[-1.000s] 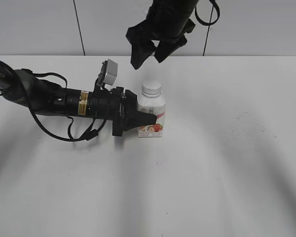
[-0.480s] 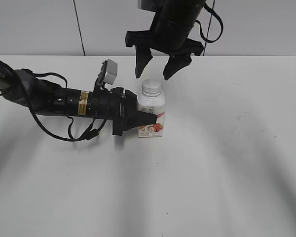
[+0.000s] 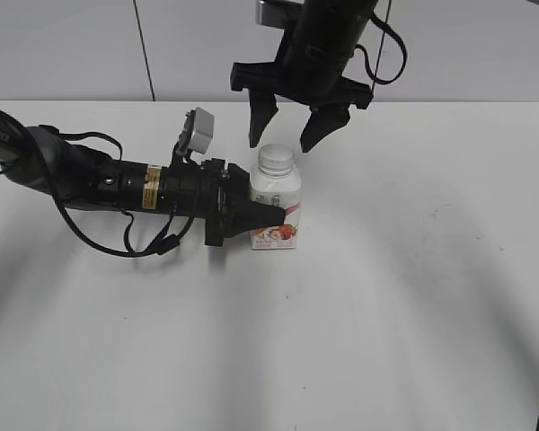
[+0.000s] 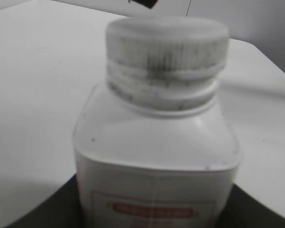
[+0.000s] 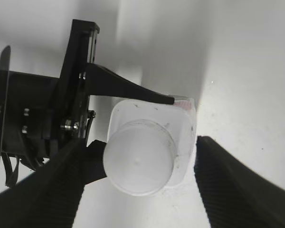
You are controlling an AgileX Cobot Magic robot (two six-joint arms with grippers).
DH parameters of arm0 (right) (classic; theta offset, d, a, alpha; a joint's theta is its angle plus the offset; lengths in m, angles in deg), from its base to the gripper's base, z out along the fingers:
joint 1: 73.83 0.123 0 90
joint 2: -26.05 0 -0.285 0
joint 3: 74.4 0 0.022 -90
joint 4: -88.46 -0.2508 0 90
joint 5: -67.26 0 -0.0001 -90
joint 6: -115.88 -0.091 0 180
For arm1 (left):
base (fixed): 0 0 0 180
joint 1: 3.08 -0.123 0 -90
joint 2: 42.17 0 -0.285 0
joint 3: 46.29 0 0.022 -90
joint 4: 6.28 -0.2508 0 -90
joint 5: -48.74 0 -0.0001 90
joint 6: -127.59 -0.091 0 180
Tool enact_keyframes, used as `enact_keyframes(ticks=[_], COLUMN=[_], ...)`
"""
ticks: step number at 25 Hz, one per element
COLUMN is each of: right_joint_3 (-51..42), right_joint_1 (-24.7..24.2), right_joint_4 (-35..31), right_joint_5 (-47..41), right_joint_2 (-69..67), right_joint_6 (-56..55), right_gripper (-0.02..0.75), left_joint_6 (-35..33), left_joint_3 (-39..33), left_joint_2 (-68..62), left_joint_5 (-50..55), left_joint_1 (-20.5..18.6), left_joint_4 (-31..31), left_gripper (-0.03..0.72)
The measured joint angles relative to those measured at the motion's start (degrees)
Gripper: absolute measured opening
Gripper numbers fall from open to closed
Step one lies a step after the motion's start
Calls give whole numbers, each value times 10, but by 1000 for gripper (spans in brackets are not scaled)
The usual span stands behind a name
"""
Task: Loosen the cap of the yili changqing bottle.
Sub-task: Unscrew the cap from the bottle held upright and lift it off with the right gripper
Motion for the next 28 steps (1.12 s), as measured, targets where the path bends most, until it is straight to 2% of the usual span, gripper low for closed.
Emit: enact_keyframes(ticks=[23,28], right_joint_3=[-1,-1], right_joint_1=[0,0], right_joint_4=[-17,-17], right_joint_5=[0,0], right_joint_2=[-17,-17], right_joint_6=[-3,-3], right_gripper=[549,441], left_joint_6=[1,1], left_joint_3=[0,0], left_joint_2=[0,0], left_joint_5=[-1,-1], left_joint_1=[0,0], left_joint_4=[0,0], left_gripper=[369,369])
